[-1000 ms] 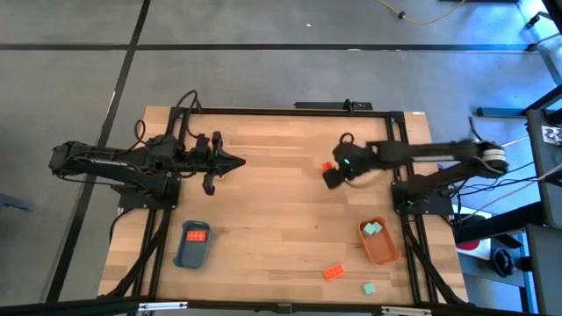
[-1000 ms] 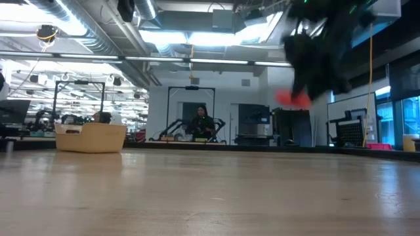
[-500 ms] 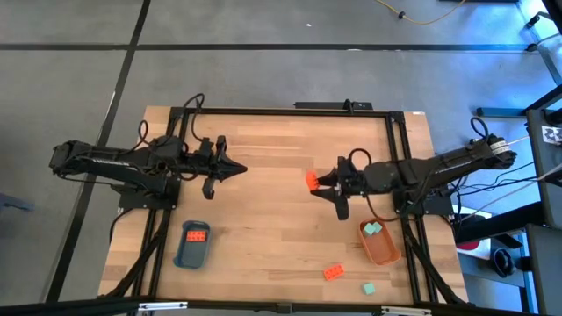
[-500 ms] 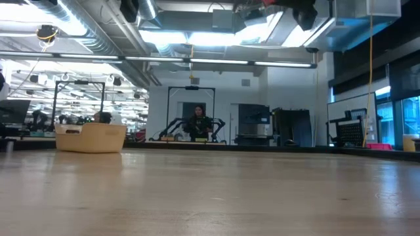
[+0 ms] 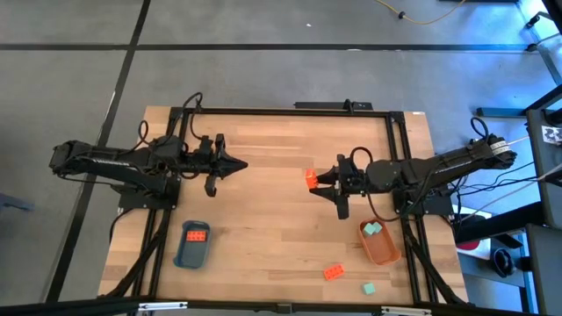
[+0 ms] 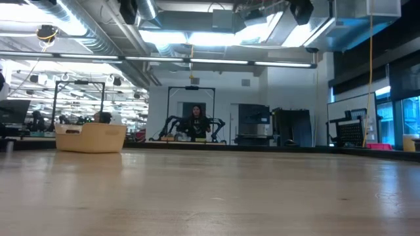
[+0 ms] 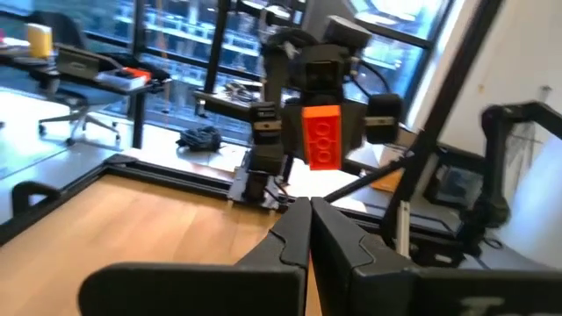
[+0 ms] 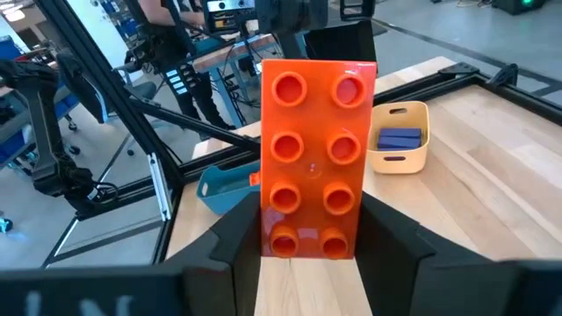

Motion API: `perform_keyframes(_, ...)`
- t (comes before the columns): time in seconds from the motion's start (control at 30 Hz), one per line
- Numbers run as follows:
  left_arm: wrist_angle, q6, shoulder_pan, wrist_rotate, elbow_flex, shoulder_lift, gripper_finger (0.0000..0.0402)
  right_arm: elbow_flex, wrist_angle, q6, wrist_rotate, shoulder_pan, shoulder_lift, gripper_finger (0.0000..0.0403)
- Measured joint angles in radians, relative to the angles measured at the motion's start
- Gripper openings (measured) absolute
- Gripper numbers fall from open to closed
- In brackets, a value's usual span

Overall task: Sort & place blocks by color
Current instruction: Put the top orange game piece into the green bin

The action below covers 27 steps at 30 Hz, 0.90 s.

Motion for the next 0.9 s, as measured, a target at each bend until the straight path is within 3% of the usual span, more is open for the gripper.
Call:
perform_keyframes(0.13,-0.003,-0.034,0.000,-0.017,0.027,0.023,0.0036,0.000,0.013,0.000,-0.001,0.000,0.000,0.0144)
perform_keyframes(0.27,-0.031,-0.035,0.000,-0.017,0.096,0.067,0.0101,0.000,0.019,0.000,-0.001,0.000,0.000,0.0144)
perform_keyframes(0.53,-0.023,-0.041,-0.005,0.026,0.261,0.301,0.0219,0.000,0.023,-0.008,-0.002,0.000,0.000,0.0144)
perform_keyframes(0.73,0.060,0.007,-0.070,0.058,0.385,0.524,0.0238,0.000,0.023,-0.028,-0.002,0.000,0.000,0.0144)
perform_keyframes(0.9,0.068,0.013,-0.098,-0.031,0.456,0.648,0.0240,0.000,0.043,-0.048,-0.021,0.000,0.000,0.0144)
